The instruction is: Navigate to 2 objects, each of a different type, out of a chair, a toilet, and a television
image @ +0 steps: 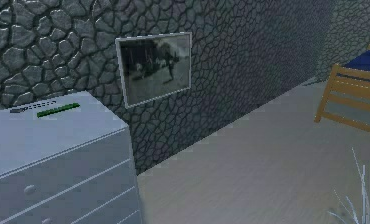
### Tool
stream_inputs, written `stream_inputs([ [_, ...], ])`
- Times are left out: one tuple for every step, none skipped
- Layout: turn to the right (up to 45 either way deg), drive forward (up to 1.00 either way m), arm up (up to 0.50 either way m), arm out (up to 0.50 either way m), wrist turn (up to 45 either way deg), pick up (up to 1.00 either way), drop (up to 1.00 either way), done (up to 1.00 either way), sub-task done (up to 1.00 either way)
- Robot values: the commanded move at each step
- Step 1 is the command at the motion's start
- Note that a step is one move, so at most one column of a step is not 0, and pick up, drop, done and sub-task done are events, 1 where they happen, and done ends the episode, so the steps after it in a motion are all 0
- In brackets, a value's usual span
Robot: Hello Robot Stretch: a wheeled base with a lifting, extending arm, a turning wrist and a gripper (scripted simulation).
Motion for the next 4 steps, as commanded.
stream_inputs([
  [-18.0, 0.0, 0.0, 0.0, 0.0, 0.0, 0.0, 0.0, 0.0],
  [-45.0, 0.0, 0.0, 0.0, 0.0, 0.0, 0.0, 0.0, 0.0],
  [-45.0, 0.0, 0.0, 0.0, 0.0, 0.0, 0.0, 0.0, 0.0],
  [45.0, 0.0, 0.0, 0.0, 0.0, 0.0, 0.0, 0.0, 0.0],
])
